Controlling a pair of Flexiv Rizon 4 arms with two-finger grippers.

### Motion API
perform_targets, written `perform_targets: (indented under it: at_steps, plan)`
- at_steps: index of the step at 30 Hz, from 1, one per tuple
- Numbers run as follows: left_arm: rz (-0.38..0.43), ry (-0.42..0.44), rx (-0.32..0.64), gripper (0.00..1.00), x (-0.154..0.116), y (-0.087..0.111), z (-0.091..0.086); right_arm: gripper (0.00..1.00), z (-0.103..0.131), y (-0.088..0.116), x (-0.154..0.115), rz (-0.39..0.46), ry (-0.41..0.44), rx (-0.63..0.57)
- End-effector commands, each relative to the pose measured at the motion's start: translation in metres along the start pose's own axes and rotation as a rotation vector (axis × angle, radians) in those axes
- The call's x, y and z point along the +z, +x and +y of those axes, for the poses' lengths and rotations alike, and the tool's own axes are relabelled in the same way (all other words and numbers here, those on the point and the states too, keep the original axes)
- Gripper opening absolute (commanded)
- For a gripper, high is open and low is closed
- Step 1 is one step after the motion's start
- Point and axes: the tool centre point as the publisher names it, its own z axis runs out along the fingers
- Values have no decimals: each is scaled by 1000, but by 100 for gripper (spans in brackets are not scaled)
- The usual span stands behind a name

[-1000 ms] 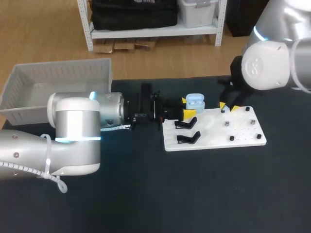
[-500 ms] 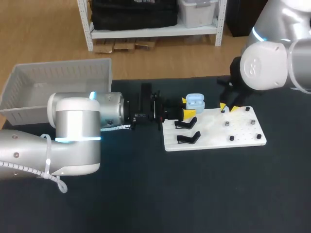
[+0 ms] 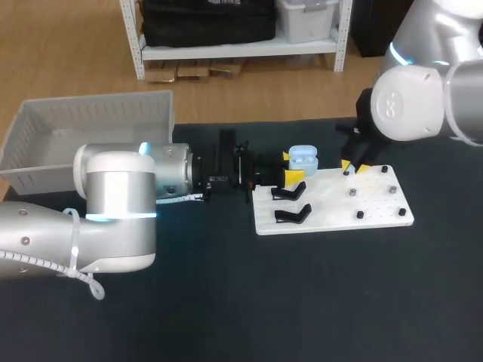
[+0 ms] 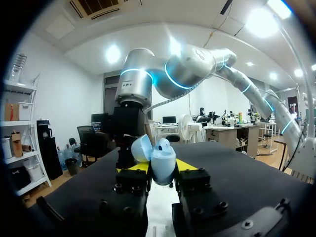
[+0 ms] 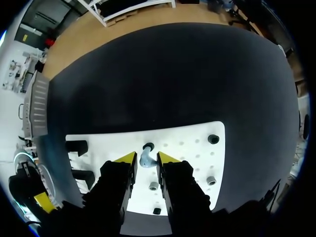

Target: Pick up each earbud case from the left stands, insert the matching earbuds, close the lid, and place the case in the box.

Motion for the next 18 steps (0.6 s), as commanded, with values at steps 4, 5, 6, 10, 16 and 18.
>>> perform_targets:
  at_steps: [4, 5, 6, 10, 16, 18]
  plan:
    - [-4, -7, 4, 0, 1, 1, -2, 19, -2, 1, -1, -9, 10, 9]
    - [-4, -7, 4, 0, 1, 1, -2, 18, -2, 1, -1, -9, 11, 10]
    - [-4, -7, 4, 0, 1, 1, -2, 16, -2, 1, -1, -10, 11, 11]
    - [-4, -7, 4, 0, 1, 1, -2, 10, -3, 2, -2, -12, 16, 15]
    - [-4, -7, 4, 0, 1, 1, -2, 0, -3, 2, -4, -17, 22, 17]
    - [-4, -7, 4, 0, 1, 1, -2, 0, -2, 3, -6, -20, 23, 17]
